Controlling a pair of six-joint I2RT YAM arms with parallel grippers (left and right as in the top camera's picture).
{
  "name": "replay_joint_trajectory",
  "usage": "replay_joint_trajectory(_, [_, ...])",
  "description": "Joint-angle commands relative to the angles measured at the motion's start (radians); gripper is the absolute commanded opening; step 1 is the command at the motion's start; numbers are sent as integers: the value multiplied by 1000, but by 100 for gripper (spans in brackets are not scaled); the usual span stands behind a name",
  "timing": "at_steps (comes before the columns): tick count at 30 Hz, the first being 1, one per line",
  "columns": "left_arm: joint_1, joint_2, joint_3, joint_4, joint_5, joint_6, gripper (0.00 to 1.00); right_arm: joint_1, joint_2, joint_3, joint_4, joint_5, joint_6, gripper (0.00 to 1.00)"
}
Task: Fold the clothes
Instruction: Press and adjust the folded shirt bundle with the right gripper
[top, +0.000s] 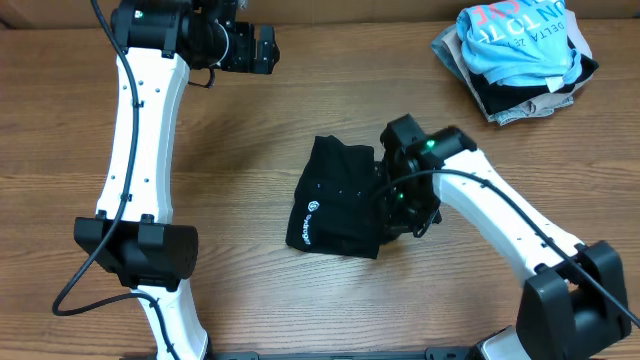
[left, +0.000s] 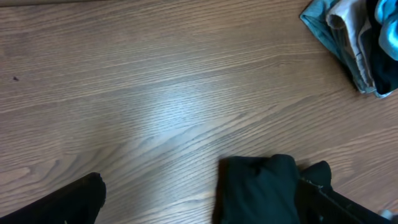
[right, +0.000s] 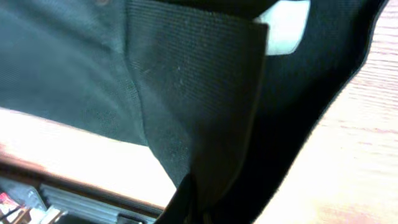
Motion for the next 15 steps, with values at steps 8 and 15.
replay_joint_trajectory(8, [-5, -7, 16, -6, -44, 27, 100, -26, -19, -59, 57, -11, 50, 58])
replay_joint_trajectory(15, [-5, -7, 16, -12, -44, 53, 100, -62, -49, 97, -7, -28, 57, 69])
